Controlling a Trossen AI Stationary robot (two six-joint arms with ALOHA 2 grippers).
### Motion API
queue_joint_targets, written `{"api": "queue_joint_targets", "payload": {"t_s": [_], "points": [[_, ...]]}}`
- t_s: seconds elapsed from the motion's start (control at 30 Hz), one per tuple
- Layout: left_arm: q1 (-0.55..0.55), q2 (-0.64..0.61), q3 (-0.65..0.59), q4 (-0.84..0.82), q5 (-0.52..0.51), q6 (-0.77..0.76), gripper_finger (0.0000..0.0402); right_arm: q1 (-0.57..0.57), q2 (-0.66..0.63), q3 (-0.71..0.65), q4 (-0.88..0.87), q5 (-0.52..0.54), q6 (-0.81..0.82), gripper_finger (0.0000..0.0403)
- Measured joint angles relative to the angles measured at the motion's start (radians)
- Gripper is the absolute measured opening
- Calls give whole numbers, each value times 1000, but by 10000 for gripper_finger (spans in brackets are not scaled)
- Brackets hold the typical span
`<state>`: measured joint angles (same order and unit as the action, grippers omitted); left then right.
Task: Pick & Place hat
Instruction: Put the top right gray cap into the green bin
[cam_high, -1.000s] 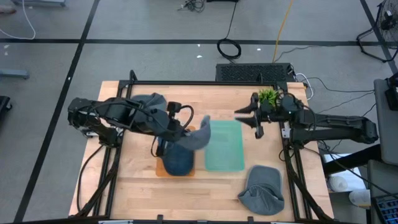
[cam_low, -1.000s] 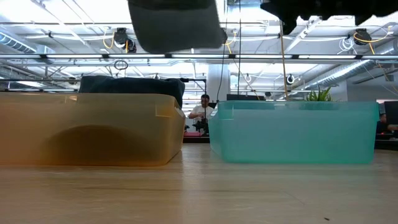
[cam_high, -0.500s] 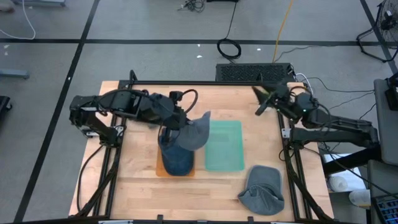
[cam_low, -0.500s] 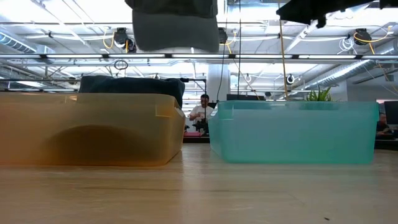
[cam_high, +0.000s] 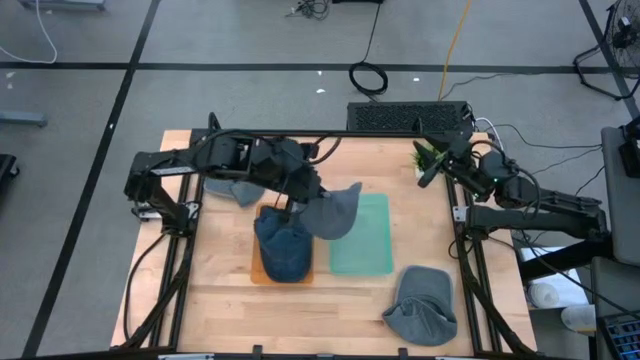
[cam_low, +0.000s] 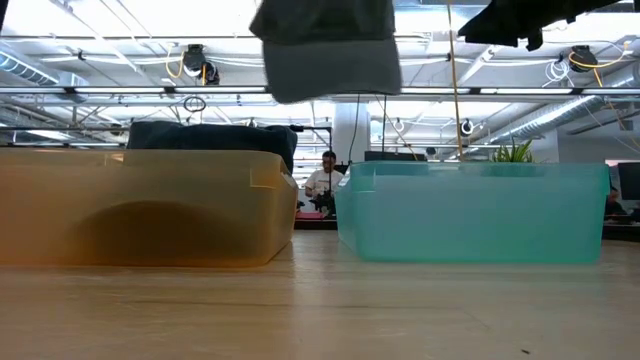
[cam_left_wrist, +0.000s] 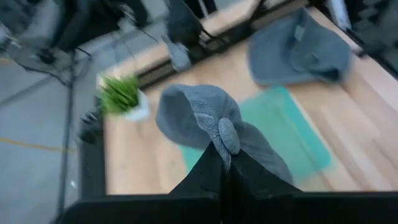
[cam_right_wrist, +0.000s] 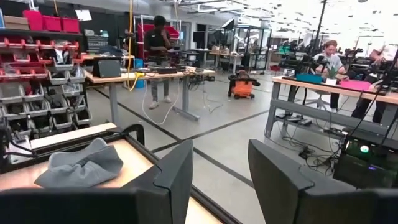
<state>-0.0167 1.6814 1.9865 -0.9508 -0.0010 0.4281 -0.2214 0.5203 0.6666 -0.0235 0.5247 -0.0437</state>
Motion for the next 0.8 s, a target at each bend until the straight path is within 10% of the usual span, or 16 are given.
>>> {"api": "queue_joint_targets", "payload": {"t_s": [0.8], "points": [[73,273,0,236,27,125,3,-6,-7,-1,4,26,-73,144]]}}
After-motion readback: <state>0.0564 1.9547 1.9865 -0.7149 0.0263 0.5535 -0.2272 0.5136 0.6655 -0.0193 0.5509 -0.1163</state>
